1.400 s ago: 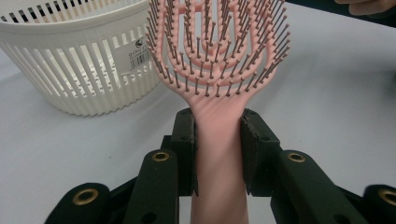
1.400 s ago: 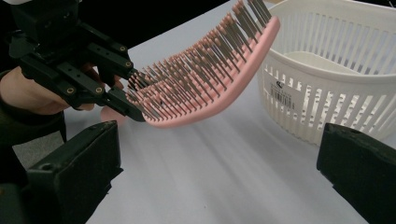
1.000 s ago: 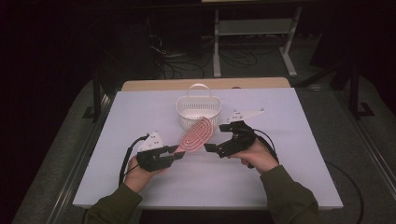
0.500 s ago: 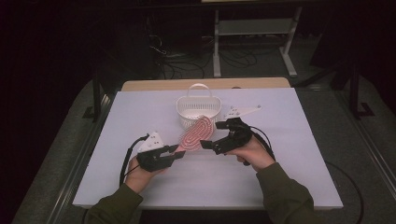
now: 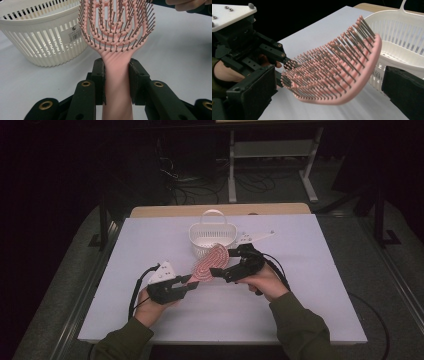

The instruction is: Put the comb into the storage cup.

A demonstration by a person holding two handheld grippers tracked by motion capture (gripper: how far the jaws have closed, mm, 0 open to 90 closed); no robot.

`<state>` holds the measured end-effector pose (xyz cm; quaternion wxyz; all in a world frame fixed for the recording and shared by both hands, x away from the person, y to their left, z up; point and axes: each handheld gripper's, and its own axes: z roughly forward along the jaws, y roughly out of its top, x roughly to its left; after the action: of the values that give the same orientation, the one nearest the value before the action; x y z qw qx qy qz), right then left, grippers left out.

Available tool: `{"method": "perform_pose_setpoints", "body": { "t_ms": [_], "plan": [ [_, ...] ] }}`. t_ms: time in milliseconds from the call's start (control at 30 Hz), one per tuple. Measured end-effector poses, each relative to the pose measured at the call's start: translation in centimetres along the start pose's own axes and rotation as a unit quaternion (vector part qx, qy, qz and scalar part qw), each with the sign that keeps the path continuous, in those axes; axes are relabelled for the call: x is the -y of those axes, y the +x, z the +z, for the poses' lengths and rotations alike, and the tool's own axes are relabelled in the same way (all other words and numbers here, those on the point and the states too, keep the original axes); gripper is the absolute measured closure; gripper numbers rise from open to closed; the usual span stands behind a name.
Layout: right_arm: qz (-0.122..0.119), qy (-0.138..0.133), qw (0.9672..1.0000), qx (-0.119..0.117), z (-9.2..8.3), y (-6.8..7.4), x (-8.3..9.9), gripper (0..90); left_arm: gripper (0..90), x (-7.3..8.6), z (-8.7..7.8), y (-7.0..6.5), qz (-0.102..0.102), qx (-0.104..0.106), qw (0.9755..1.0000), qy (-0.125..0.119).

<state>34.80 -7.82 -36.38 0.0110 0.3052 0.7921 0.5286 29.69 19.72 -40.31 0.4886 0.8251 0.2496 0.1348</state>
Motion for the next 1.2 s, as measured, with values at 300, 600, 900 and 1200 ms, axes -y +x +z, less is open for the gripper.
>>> {"method": "perform_pose_setpoints", "body": {
  "t_ms": [300,600,900,1200],
  "plan": [
    [0.009,-0.006,0.9999,-0.002,0.9,-0.3,-0.5,0.2,70.0,0.0,0.0,-0.1,0.002,-0.002,1.0000,-0.001],
    [0.018,-0.010,0.9998,0.001,1.5,-0.4,-0.4,3.7,70.0,0.0,0.1,-0.1,0.004,-0.003,1.0000,-0.001],
    [0.032,-0.015,0.9992,0.017,1.2,-0.7,-0.2,12.0,70.0,0.0,0.2,-0.2,0.008,-0.004,1.0000,-0.002],
    [0.047,-0.014,0.9987,0.013,1.2,-0.8,-0.1,16.1,70.0,0.1,0.2,-0.4,0.011,-0.010,0.9999,-0.003]
  ]
}}
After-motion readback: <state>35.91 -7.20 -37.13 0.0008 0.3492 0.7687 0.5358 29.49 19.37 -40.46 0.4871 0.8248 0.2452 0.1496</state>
